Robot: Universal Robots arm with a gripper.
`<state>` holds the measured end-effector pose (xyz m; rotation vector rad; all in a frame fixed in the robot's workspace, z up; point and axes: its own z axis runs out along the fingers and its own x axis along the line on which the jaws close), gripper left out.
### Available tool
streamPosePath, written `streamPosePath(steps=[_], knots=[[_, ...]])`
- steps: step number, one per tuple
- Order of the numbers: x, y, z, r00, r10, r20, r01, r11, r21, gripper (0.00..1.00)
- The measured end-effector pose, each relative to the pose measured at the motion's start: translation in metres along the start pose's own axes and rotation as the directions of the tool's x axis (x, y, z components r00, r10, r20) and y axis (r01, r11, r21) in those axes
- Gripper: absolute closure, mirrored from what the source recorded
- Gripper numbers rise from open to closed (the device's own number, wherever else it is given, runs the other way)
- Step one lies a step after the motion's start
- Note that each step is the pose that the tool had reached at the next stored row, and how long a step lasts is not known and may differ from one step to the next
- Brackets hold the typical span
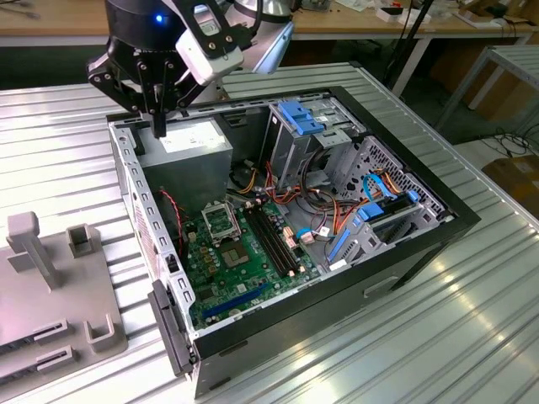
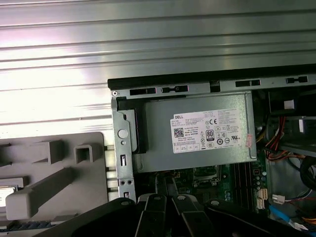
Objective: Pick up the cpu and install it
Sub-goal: 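Reach for the cpu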
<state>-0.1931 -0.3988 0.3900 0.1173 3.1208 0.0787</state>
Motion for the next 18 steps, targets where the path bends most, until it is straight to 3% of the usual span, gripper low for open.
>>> streamPosePath(steps=[18], knots=[[0.0058, -0.0004, 0.0002, 1.0000, 0.000, -0.0002, 0.000, 1.0000, -0.0001, 0.89]])
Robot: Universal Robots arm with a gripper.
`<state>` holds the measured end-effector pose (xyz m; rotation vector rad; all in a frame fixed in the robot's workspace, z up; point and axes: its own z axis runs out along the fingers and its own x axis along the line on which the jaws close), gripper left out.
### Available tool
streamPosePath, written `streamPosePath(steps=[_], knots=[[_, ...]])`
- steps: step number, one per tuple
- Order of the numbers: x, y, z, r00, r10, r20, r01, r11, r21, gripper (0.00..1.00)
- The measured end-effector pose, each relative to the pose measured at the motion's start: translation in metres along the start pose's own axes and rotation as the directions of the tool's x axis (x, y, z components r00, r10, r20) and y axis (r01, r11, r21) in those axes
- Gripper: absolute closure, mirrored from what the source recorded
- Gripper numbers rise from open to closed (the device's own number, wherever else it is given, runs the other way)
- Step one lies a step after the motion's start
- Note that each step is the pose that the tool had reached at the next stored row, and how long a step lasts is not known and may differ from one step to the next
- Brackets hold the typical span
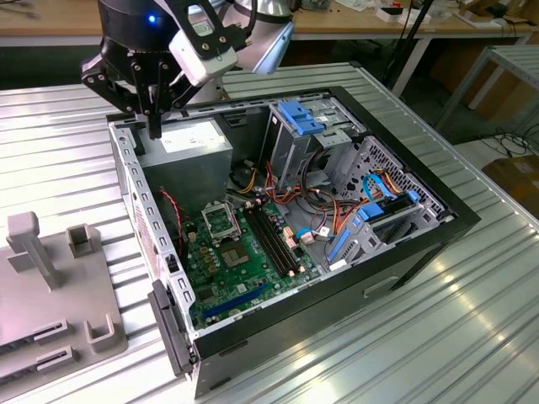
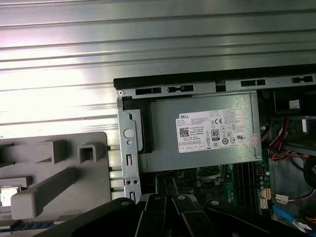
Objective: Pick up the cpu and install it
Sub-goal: 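Reach for the cpu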
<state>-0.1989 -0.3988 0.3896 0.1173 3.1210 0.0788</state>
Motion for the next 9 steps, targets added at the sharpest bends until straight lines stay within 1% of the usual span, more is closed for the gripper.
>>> streamPosePath(steps=[9], knots=[[0.0036, -0.0003, 0.0001, 1.0000, 0.000, -0.0002, 0.000, 1.0000, -0.0001, 0.89]])
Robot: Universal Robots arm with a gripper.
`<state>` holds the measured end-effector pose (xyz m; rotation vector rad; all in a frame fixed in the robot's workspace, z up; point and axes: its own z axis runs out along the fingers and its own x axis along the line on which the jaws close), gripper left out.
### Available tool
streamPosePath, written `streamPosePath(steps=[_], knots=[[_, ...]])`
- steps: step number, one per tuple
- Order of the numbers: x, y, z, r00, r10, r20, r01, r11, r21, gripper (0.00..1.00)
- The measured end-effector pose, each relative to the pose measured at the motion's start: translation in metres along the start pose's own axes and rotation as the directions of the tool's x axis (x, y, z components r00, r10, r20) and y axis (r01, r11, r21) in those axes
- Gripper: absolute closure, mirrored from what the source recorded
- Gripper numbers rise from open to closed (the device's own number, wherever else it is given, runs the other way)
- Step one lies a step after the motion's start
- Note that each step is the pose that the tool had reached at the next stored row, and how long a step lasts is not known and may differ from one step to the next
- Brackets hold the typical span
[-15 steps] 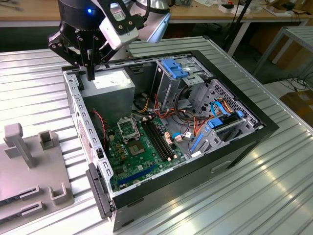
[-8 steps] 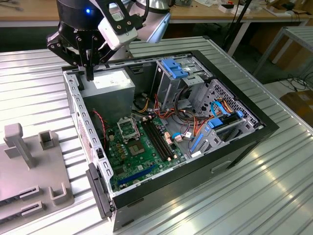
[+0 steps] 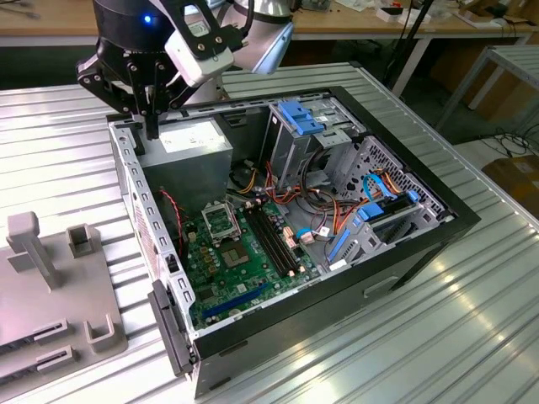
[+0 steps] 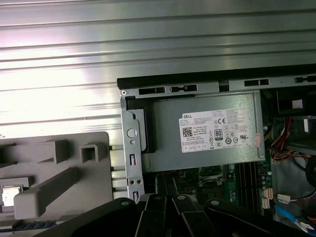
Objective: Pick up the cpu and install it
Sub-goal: 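Reach for the cpu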
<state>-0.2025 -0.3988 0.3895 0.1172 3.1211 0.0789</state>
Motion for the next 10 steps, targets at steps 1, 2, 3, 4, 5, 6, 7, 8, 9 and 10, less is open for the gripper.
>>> streamPosePath(steps=[1, 2, 3, 4, 5, 6, 7, 8, 9, 10], knots=[[0.0004, -0.0001, 0.0000, 1.0000, 0.000, -0.0001, 0.000, 1.0000, 0.0000, 0.89], [0.0010, -0.0001, 0.0000, 1.0000, 0.000, 0.0000, 0.000, 1.0000, 0.0000, 0.89], [0.0016, -0.0001, 0.0000, 1.0000, 0.000, -0.0001, 0.000, 1.0000, 0.0001, 0.89], [0.0022, -0.0002, 0.0001, 1.0000, 0.000, -0.0001, 0.000, 1.0000, 0.0000, 0.89], [0.0026, -0.0002, 0.0001, 1.0000, 0.000, -0.0001, 0.000, 1.0000, 0.0000, 0.89], [0.0033, -0.0003, 0.0001, 1.0000, 0.000, -0.0003, 0.000, 1.0000, 0.0000, 0.89], [0.0040, -0.0003, 0.0001, 1.0000, 0.000, -0.0004, 0.000, 1.0000, 0.0001, 0.89], [0.0043, -0.0003, 0.0002, 1.0000, 0.000, -0.0004, 0.000, 1.0000, 0.0000, 0.89], [0.0047, -0.0004, 0.0002, 1.0000, 0.000, -0.0006, 0.000, 1.0000, 0.0000, 0.89], [0.0052, -0.0004, 0.0002, 1.0000, 0.000, -0.0007, 0.000, 1.0000, 0.0001, 0.89]])
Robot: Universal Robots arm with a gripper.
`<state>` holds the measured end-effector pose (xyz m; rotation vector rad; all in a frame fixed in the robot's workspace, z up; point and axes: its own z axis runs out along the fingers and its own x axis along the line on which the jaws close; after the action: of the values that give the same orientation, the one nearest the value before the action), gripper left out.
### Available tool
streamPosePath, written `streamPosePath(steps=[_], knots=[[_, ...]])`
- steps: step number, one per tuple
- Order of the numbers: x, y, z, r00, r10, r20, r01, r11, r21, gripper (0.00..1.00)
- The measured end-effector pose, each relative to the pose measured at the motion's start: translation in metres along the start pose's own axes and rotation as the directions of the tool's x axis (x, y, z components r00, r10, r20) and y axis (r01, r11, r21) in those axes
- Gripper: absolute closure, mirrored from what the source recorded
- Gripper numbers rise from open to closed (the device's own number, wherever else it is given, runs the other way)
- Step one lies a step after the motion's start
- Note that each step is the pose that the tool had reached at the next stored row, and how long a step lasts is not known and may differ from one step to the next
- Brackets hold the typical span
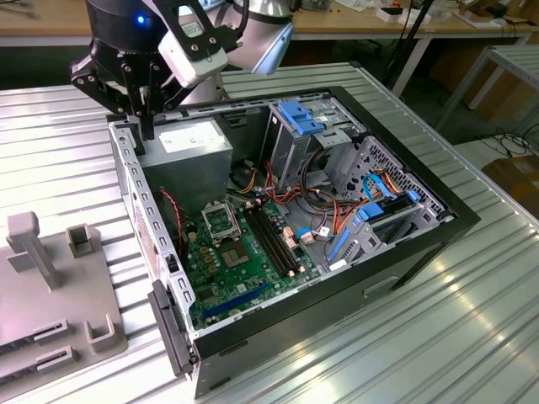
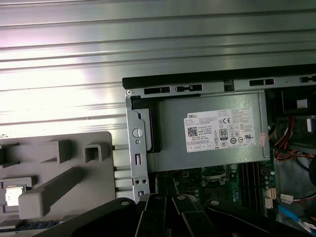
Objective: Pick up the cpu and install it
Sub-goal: 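Reach for the cpu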
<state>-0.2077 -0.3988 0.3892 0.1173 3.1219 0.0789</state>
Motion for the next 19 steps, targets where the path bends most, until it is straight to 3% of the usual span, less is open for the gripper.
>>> streamPosePath(steps=[19], knots=[[0.0068, -0.0005, 0.0006, 1.0000, 0.000, -0.0019, 0.000, 1.0000, 0.0002, 0.89]])
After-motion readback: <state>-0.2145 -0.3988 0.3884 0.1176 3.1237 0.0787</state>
